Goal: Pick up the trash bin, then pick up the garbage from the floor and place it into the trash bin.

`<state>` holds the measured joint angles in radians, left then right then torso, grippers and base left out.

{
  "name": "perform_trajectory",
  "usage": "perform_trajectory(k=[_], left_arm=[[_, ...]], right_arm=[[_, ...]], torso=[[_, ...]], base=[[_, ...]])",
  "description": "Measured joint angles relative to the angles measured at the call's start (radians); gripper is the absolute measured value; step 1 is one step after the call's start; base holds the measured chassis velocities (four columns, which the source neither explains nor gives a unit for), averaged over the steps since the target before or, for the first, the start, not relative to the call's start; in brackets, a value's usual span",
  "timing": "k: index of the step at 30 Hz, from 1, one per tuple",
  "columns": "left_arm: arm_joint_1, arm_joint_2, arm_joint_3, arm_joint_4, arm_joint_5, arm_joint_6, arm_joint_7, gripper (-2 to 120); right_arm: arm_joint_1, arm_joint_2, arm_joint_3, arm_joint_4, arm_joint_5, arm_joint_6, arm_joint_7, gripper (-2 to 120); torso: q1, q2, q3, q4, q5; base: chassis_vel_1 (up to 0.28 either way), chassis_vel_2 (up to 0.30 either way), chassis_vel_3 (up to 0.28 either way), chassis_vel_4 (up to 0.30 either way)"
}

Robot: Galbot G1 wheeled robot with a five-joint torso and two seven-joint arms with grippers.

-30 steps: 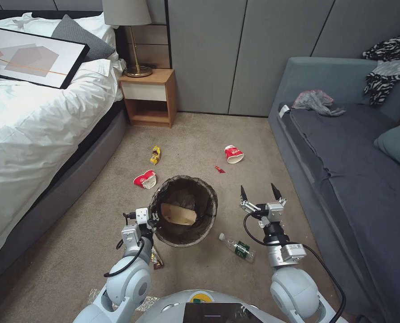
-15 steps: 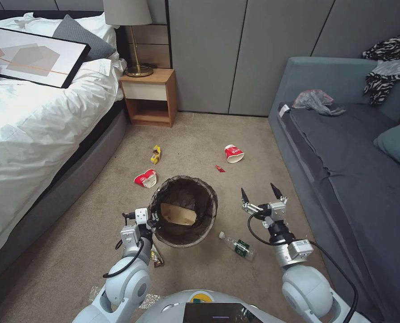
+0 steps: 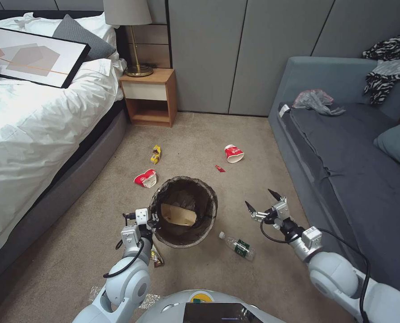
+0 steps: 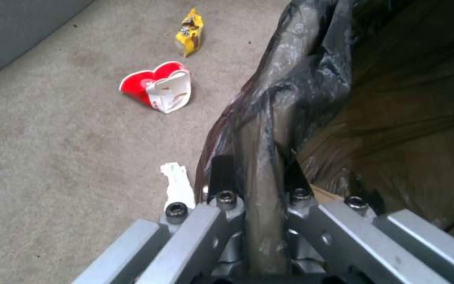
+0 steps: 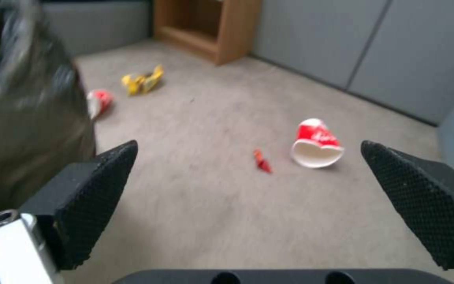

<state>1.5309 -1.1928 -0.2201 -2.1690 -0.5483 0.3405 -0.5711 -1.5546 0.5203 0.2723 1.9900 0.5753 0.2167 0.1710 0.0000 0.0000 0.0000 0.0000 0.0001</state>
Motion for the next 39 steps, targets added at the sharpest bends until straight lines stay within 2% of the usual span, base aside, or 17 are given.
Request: perform_trajectory(k=[2, 4, 6, 7, 10, 14, 24, 39], left_arm=[[0.000, 0.000, 0.000, 0.005, 0.001, -0.001, 0.000, 0], [0.000, -0.001, 0.000, 0.008, 0.001, -0.001, 0.000, 0], [-0.003, -0.003, 0.000, 0.014, 0.002, -0.002, 0.000, 0], [-0.003, -0.003, 0.000, 0.014, 0.002, -0.002, 0.000, 0], [-0.009, -0.007, 0.003, 0.023, 0.003, -0.002, 0.001, 0], [-0.014, -0.011, 0.006, 0.028, 0.004, -0.002, 0.001, 0], [-0.010, -0.009, 0.001, 0.028, 0.005, -0.003, 0.002, 0], [-0.017, -0.017, 0.001, 0.026, 0.005, -0.004, 0.002, 0]], right_arm=[[0.012, -0.045, -0.020, -0.035, 0.026, 0.019, -0.051, 100], [0.016, -0.057, -0.027, -0.047, 0.032, 0.025, -0.070, 100], [0.028, -0.084, -0.050, -0.085, 0.048, 0.039, -0.139, 100], [0.028, -0.084, -0.050, -0.085, 0.048, 0.039, -0.139, 100], [0.042, -0.101, -0.080, -0.124, 0.069, 0.051, -0.253, 100], [0.074, -0.099, -0.128, -0.155, 0.075, 0.058, -0.334, 100], [0.183, -0.043, -0.288, -0.214, 0.050, 0.061, -0.366, 100], [0.235, 0.037, -0.407, -0.308, -0.014, 0.056, -0.346, 100]], torso=[[0.000, 0.000, 0.000, -0.0001, 0.0000], [0.000, 0.000, 0.000, 0.0000, 0.0000], [0.000, 0.000, 0.000, 0.0001, 0.0000], [0.000, 0.000, 0.000, 0.0001, 0.0000], [0.000, 0.000, 0.000, -0.0002, 0.0000], [0.000, 0.000, 0.000, -0.0002, -0.0002], [0.000, 0.000, 0.000, 0.0001, -0.0001], [0.000, 0.000, 0.000, -0.0001, -0.0001]], base=[[0.000, 0.000, 0.000, 0.000], [0.000, 0.000, 0.000, 0.000], [0.000, 0.000, 0.000, 0.000], [0.000, 0.000, 0.000, 0.000], [0.000, 0.000, 0.000, 0.000], [0.000, 0.000, 0.000, 0.000], [0.000, 0.000, 0.000, 0.000], [0.000, 0.000, 0.000, 0.000]])
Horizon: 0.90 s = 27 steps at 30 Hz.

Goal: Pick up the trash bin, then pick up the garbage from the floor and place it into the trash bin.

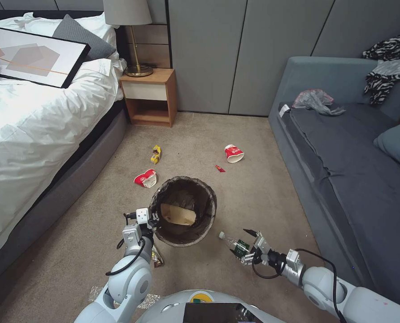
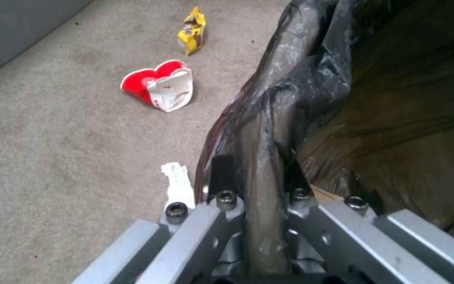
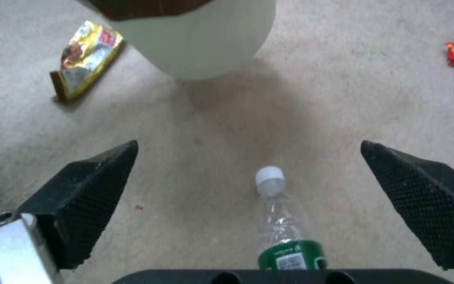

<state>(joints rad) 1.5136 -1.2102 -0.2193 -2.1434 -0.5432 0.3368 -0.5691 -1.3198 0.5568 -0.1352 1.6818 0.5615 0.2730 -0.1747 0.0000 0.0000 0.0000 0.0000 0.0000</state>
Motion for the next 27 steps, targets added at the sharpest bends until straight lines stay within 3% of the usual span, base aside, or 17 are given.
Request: perform_trajectory(k=[16, 27], left_arm=[[-0.003, 0.000, 0.000, 0.000, -0.001, 0.000, 0.000, 0], [-0.001, -0.005, -0.003, -0.005, -0.001, 0.000, 0.000, 0]], right_arm=[[0.030, 0.038, -0.032, -0.071, -0.018, -0.007, 0.016, 100], [0.088, 0.086, -0.058, -0.223, -0.038, 0.011, -0.003, 100]], torso=[[0.000, 0.000, 0.000, 0.0000, 0.0000], [0.000, 0.000, 0.000, 0.0001, 0.0000]], base=[[0.000, 0.000, 0.000, 0.000], [0.000, 0.000, 0.000, 0.000]])
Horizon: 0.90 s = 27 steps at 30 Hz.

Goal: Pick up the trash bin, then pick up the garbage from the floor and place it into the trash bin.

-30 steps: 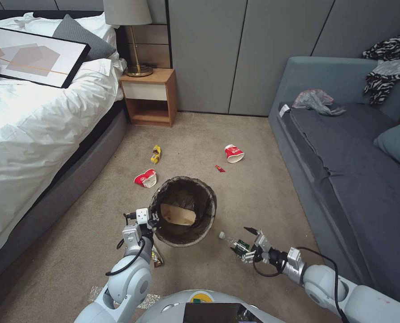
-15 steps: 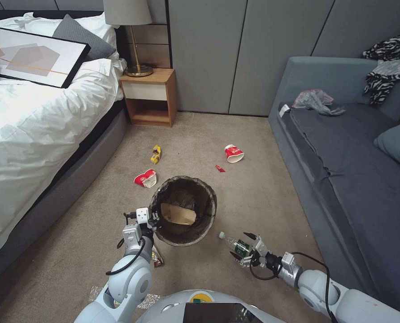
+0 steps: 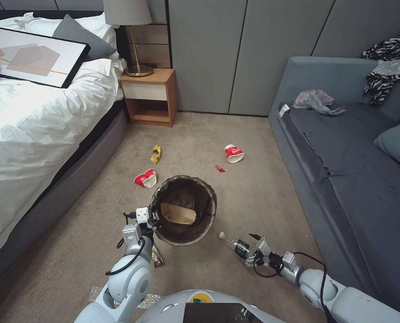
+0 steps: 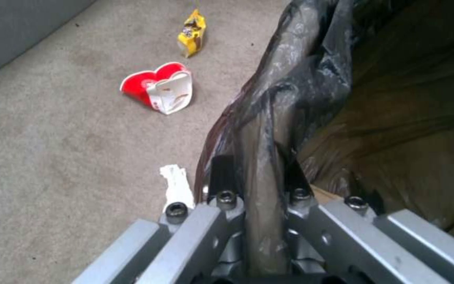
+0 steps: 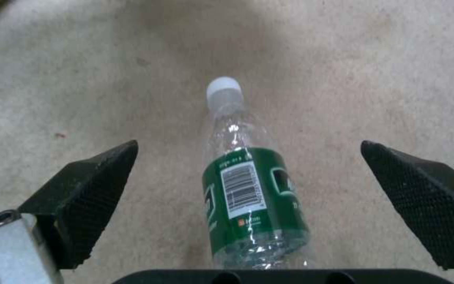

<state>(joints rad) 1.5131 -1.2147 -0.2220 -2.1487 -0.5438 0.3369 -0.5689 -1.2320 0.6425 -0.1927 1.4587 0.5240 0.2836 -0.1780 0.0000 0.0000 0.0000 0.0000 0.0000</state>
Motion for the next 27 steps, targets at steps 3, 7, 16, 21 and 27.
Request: perform_trajectory(k=[3, 7, 16, 21, 27], left_arm=[[0.003, -0.004, -0.003, -0.007, 0.003, 0.000, 0.000, 0], [0.004, -0.003, -0.006, -0.009, 0.003, 0.000, 0.000, 0], [0.003, -0.003, -0.004, -0.011, 0.003, -0.001, 0.000, 0], [0.001, 0.000, -0.004, -0.011, 0.003, -0.001, 0.000, 0], [0.000, 0.003, -0.004, -0.011, 0.002, -0.001, 0.000, 0]], right_arm=[[0.044, 0.060, -0.032, -0.089, -0.028, 0.028, -0.005, 100], [0.048, 0.078, -0.036, -0.109, -0.033, 0.032, -0.007, 100], [0.057, 0.115, -0.051, -0.147, -0.049, 0.034, -0.008, 100], [0.069, 0.133, -0.055, -0.185, -0.055, 0.035, -0.009, 100], [0.075, 0.147, -0.056, -0.219, -0.057, 0.038, -0.010, 100]], torso=[[0.000, 0.000, 0.000, 0.0002, 0.0003], [0.000, 0.000, 0.000, 0.0000, 0.0003], [0.000, 0.000, 0.000, -0.0001, 0.0000], [0.000, 0.000, 0.000, 0.0000, -0.0001], [0.000, 0.000, 0.000, 0.0000, -0.0001]], base=[[0.000, 0.000, 0.000, 0.000], [0.000, 0.000, 0.000, 0.000], [0.000, 0.000, 0.000, 0.000], [0.000, 0.000, 0.000, 0.000], [0.000, 0.000, 0.000, 0.000]])
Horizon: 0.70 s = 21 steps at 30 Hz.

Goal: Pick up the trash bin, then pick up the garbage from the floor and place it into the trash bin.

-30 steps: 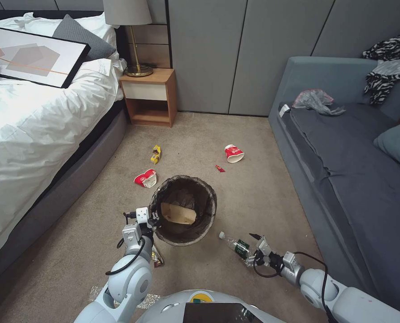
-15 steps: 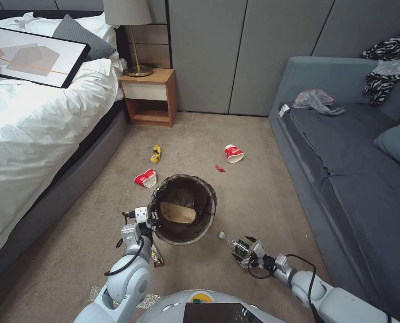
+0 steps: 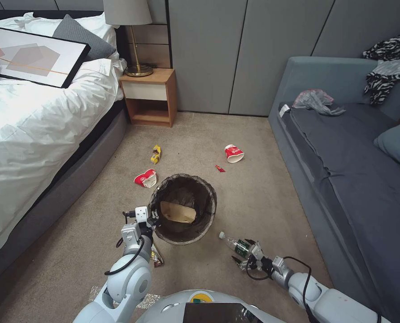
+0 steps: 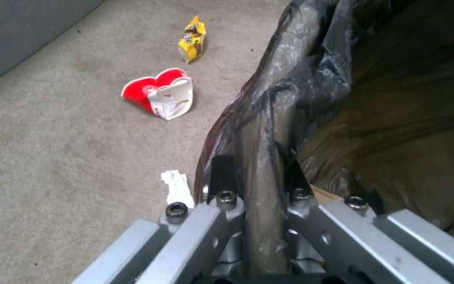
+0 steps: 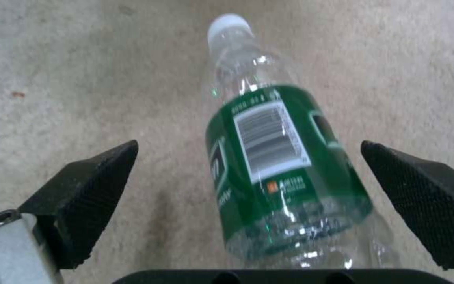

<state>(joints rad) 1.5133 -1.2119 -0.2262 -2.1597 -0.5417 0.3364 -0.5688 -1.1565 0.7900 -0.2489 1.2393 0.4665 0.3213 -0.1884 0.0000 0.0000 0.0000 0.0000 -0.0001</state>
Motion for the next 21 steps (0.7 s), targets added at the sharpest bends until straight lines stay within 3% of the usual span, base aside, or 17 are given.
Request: perform_trajectory(k=[15, 21], left_arm=[[-0.005, -0.002, 0.004, 0.006, -0.001, 0.000, 0.000, 0], [-0.008, 0.000, 0.004, 0.007, -0.002, -0.001, 0.000, 0]], right_arm=[[0.018, 0.038, 0.012, -0.084, -0.020, 0.023, -0.008, 99], [0.020, 0.045, 0.015, -0.082, -0.024, 0.028, -0.006, 75]], torso=[[0.000, 0.000, 0.000, 0.0000, 0.0001], [0.000, 0.000, 0.000, 0.0000, 0.0001]], base=[[0.000, 0.000, 0.000, 0.000], [0.000, 0.000, 0.000, 0.000]])
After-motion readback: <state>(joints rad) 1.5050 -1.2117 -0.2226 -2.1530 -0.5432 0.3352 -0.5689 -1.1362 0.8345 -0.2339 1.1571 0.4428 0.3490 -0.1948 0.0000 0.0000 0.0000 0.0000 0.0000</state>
